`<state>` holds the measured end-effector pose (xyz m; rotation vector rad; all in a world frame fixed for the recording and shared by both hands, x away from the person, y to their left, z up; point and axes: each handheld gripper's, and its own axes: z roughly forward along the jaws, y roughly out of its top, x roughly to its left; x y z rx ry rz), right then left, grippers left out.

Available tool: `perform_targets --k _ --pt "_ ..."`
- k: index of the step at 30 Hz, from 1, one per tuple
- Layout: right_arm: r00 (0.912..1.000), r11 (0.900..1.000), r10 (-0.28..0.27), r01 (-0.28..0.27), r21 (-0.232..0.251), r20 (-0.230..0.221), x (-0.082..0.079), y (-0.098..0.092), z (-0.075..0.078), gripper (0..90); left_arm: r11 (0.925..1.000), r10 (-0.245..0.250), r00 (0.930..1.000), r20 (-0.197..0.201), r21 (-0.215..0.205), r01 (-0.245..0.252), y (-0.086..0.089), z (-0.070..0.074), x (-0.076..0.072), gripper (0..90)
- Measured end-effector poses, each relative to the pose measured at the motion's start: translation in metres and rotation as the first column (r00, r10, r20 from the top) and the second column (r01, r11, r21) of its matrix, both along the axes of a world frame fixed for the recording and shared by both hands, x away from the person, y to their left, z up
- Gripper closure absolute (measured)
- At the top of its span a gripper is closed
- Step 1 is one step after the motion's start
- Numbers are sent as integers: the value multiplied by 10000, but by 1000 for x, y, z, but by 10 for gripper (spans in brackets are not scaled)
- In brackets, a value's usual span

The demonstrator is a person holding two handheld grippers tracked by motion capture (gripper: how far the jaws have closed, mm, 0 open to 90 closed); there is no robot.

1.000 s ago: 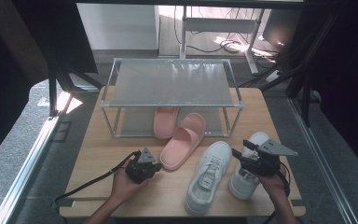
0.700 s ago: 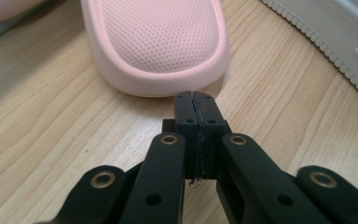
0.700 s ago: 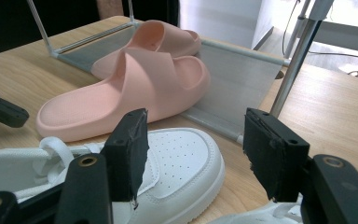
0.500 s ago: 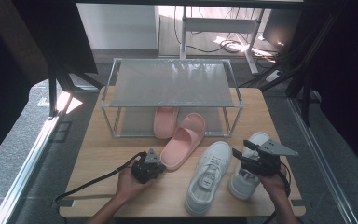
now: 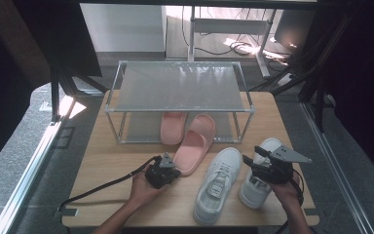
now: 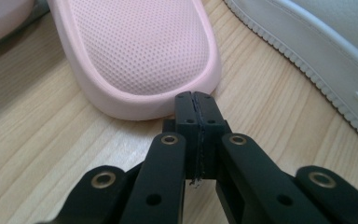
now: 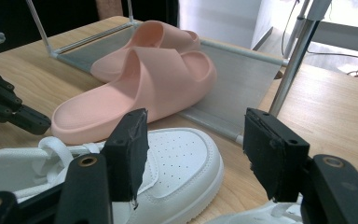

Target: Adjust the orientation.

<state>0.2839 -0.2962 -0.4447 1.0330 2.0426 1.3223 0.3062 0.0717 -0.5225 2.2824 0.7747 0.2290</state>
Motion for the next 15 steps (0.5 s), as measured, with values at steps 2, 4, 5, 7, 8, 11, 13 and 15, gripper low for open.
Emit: perform_targets --k 2,4,5,7,8,11,13,15 --pt "10000 10000 -5 5 6 1 0 0 0 415 10000 -51 9999 88 -4 51 -6 2 1 900" --pt "10000 10000 4 -4 -16 24 0 0 0 415 9999 -143 9999 49 16 143 -12 2 3 900" --pt "10000 10000 4 -4 -17 32 0 0 0 415 9999 -153 9999 46 13 153 -14 2 4 900" --pt "10000 10000 -7 7 2 33 0 0 0 415 9998 -134 9999 -35 -137 133 -18 1 7 900" --pt "10000 10000 -14 14 8 29 0 -1 0 415 9997 -145 9998 -121 -196 143 -19 1 8 900" --pt "10000 10000 -18 18 6 54 0 -1 0 415 9995 -3 9999 -122 -316 -1 -20 0 12 900" --pt "10000 10000 -16 16 18 28 0 -1 0 415 9993 60 10000 -69 -378 -63 -21 0 15 900" --pt "10000 10000 -11 11 -4 14 1 -1 0 415 9997 -12 10000 7 -247 12 -24 0 18 900"
